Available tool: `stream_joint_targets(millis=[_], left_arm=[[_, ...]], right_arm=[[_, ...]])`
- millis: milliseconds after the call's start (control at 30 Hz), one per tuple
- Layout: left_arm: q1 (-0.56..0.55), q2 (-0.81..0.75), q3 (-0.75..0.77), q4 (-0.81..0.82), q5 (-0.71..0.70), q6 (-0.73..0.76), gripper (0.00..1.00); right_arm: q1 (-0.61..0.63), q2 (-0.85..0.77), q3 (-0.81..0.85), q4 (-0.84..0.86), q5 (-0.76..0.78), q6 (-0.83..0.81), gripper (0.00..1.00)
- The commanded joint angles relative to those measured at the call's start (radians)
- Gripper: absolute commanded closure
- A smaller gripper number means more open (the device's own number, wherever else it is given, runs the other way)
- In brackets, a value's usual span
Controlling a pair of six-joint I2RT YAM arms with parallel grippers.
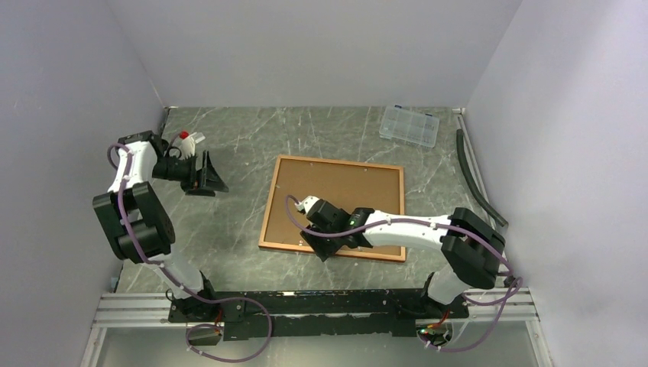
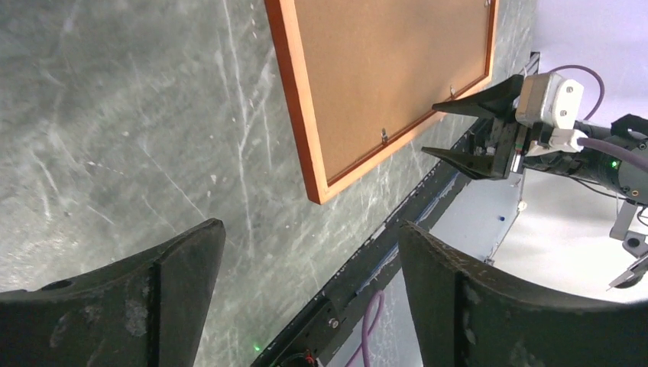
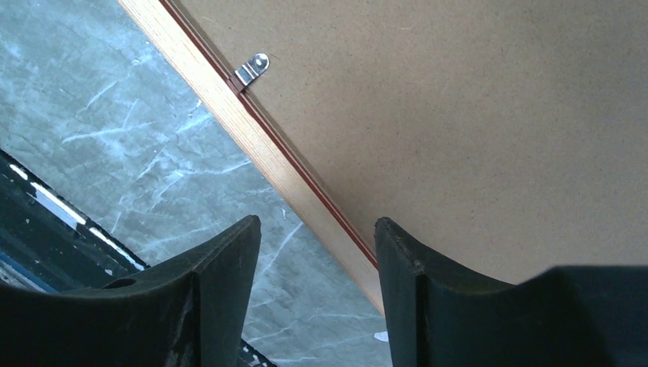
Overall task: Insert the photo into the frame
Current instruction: Install the photo frame at the center of the board, then turn over the photo frame at the center of the board.
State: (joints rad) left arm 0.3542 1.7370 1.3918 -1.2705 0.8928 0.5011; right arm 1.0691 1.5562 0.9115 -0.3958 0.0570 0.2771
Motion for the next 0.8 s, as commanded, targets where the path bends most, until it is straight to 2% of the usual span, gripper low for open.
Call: stream_joint_targets(millis=[0, 67, 333, 767], left_arm=[[0.009, -0.095, -0.040, -0.039, 0.005, 0.053, 0.09], [0.010, -0.126, -0.051, -0.040, -0.011, 0.052, 0.05], [0.022, -0.214, -0.080, -0.063, -0.028, 0.066, 0.05], [0.022, -0.222, -0.082, -0.102, 0.032, 0.102, 0.05]], right_arm=[[0.014, -0.013, -0.002, 0.060, 0.058, -0.012, 0.41], [0.019, -0.005, 0.001, 0.062, 0.066, -0.017, 0.43], [0.048, 0.031, -0.008, 0.072, 0.088, -0.025, 0.46], [0.065, 0.071, -0.022, 0.084, 0.153, -0.035, 0.46]])
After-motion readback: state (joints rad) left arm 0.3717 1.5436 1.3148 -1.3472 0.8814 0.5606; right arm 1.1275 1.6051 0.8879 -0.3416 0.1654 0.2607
